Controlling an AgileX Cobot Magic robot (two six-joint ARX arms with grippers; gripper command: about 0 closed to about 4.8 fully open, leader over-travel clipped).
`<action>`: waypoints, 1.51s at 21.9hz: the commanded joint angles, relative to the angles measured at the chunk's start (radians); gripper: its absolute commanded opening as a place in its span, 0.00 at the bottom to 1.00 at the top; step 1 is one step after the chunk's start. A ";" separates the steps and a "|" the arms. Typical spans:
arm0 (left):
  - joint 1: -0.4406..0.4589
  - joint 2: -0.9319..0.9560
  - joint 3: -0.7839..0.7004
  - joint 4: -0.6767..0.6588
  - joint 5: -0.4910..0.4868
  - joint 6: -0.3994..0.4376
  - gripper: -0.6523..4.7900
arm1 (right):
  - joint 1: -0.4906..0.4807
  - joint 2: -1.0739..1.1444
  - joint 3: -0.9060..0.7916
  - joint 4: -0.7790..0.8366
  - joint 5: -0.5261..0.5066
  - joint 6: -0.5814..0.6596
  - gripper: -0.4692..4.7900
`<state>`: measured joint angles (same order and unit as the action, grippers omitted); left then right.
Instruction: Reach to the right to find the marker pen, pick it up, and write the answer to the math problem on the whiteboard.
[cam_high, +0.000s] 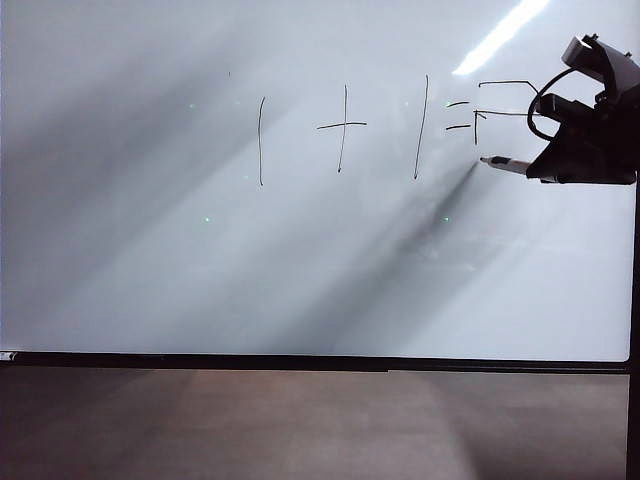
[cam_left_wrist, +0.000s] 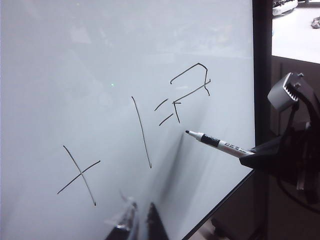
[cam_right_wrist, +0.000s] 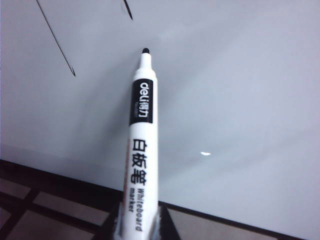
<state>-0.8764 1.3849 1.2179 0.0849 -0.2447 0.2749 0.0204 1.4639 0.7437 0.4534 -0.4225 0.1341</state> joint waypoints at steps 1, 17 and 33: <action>-0.001 -0.002 0.002 0.005 0.002 -0.002 0.17 | 0.002 -0.004 0.005 0.037 -0.026 0.013 0.08; -0.001 -0.002 0.002 0.006 0.002 -0.002 0.17 | 0.002 -0.004 0.010 0.097 -0.025 0.046 0.08; -0.001 -0.002 0.002 0.006 0.002 -0.002 0.17 | 0.002 0.026 0.008 0.086 -0.024 0.046 0.08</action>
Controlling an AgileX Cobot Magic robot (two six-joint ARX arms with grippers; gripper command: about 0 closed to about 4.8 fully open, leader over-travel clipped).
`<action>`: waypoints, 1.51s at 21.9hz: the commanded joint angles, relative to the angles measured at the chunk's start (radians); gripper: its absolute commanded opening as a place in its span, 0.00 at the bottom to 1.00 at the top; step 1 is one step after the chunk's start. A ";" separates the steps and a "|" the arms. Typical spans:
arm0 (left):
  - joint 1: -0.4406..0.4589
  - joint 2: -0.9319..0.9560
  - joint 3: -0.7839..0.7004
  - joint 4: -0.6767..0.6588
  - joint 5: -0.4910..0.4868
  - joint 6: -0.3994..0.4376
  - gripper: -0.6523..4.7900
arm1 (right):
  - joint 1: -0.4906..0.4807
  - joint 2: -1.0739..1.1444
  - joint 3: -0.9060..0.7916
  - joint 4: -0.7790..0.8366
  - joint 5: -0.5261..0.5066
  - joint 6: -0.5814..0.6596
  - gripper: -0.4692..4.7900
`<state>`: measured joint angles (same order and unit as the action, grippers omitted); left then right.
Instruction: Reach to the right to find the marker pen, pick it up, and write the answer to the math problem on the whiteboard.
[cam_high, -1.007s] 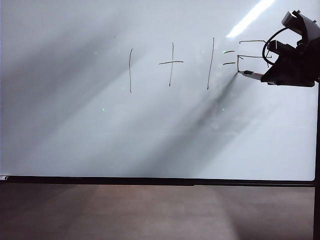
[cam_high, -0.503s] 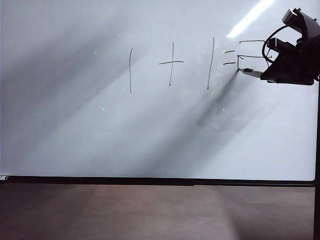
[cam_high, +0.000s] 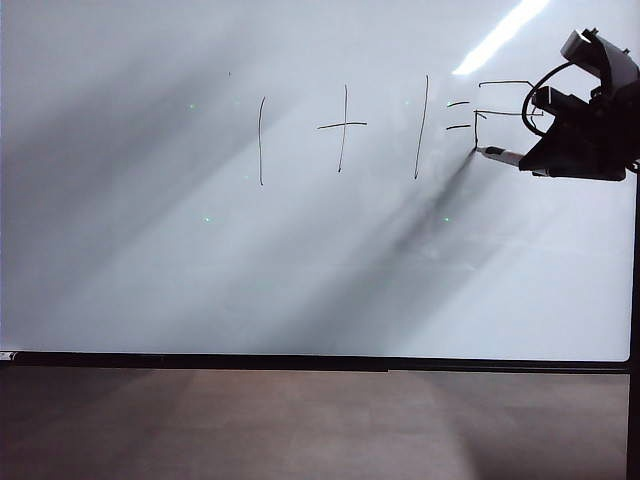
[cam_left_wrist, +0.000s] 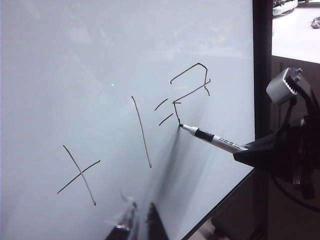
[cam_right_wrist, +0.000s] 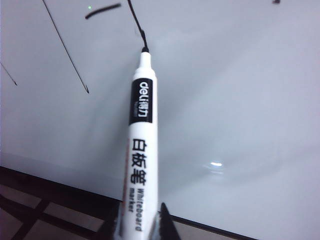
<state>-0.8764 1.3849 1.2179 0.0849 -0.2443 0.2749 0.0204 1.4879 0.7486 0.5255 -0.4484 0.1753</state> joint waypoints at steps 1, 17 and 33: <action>-0.001 -0.002 0.002 0.006 0.002 -0.002 0.17 | 0.002 0.003 0.003 0.013 0.002 0.005 0.08; -0.001 -0.002 0.002 0.006 0.002 -0.002 0.17 | -0.023 0.003 0.003 -0.006 0.024 0.004 0.08; -0.001 -0.002 0.002 0.005 0.002 -0.002 0.17 | -0.204 -0.003 0.000 -0.019 -0.071 0.012 0.08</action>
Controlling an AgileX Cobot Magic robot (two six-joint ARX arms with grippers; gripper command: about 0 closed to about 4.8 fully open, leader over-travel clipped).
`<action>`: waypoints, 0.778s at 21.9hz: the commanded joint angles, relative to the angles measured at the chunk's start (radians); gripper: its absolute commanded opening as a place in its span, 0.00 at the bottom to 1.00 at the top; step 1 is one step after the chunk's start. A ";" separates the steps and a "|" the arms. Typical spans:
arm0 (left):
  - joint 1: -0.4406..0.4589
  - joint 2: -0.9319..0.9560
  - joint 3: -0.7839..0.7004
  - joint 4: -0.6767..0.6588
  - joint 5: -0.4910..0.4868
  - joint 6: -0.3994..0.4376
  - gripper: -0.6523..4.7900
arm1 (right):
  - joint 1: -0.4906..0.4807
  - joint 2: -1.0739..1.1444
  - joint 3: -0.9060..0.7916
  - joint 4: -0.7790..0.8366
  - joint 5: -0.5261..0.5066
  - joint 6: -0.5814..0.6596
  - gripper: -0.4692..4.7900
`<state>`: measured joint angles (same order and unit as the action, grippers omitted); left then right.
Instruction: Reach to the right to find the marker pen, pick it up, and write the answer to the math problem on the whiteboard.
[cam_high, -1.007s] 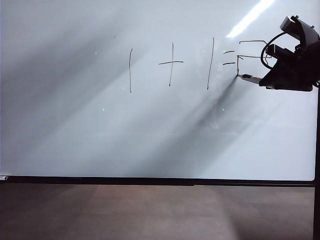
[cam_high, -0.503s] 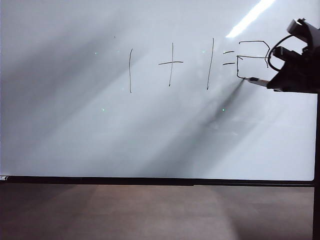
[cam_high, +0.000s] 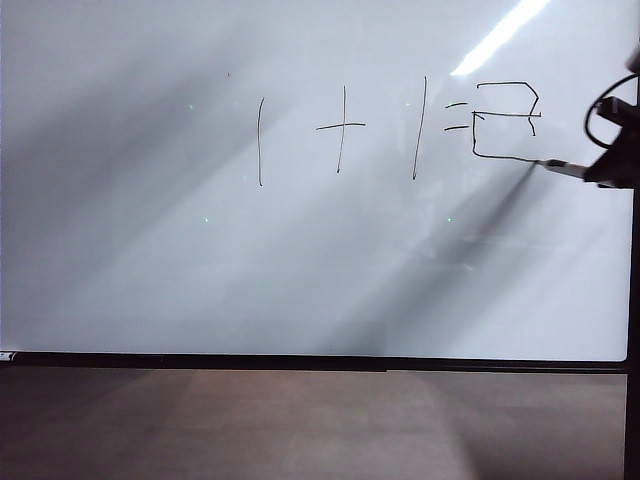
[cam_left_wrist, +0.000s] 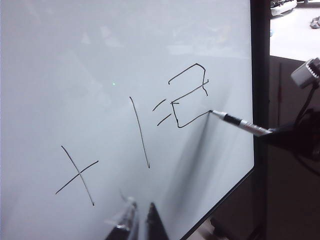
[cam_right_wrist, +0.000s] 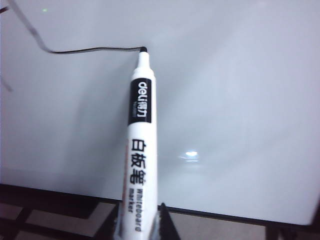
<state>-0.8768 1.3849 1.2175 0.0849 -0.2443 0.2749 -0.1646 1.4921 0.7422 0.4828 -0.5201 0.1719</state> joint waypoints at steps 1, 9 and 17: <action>0.000 -0.002 0.003 0.006 0.002 -0.002 0.17 | -0.019 -0.011 0.007 0.023 -0.010 0.015 0.08; 0.000 -0.002 0.003 0.006 0.001 -0.002 0.17 | -0.014 -0.152 -0.078 0.021 -0.021 0.019 0.08; 0.000 -0.002 0.003 0.005 0.001 -0.002 0.17 | -0.014 -0.467 -0.127 -0.192 0.006 0.034 0.08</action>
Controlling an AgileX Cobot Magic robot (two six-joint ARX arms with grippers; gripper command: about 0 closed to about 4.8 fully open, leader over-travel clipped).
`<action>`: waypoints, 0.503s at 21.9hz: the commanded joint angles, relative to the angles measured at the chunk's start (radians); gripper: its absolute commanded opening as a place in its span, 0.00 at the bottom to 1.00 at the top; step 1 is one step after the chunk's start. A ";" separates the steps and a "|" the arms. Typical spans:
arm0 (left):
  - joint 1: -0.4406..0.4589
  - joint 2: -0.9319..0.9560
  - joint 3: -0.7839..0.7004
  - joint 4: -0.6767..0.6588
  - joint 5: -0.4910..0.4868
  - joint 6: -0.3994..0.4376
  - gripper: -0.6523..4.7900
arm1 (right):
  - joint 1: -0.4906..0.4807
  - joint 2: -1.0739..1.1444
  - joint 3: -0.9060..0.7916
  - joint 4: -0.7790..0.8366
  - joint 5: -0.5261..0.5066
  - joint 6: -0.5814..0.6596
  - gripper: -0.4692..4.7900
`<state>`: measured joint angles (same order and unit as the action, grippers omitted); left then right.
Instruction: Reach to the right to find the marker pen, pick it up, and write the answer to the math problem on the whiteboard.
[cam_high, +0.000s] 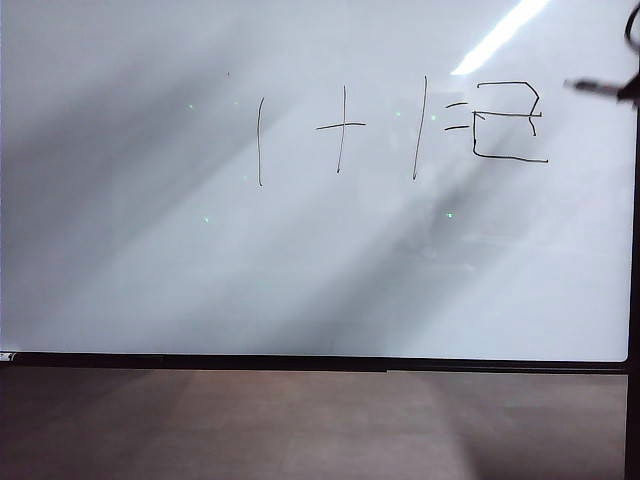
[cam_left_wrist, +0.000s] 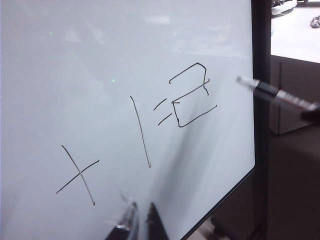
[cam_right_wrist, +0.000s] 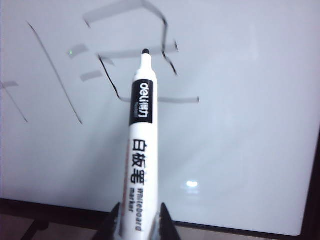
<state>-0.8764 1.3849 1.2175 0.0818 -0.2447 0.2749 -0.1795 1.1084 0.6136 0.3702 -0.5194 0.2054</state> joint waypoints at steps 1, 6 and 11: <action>-0.001 -0.002 0.003 0.008 0.002 -0.002 0.17 | 0.001 -0.157 0.001 -0.154 0.017 -0.018 0.08; 0.000 -0.002 0.003 0.010 0.002 -0.002 0.17 | 0.001 -0.431 -0.030 -0.431 0.054 -0.079 0.08; -0.001 -0.002 0.003 0.003 0.002 -0.002 0.17 | 0.001 -0.648 -0.146 -0.459 0.046 -0.074 0.08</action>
<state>-0.8768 1.3849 1.2179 0.0776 -0.2447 0.2749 -0.1795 0.4850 0.4744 -0.0883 -0.4686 0.1322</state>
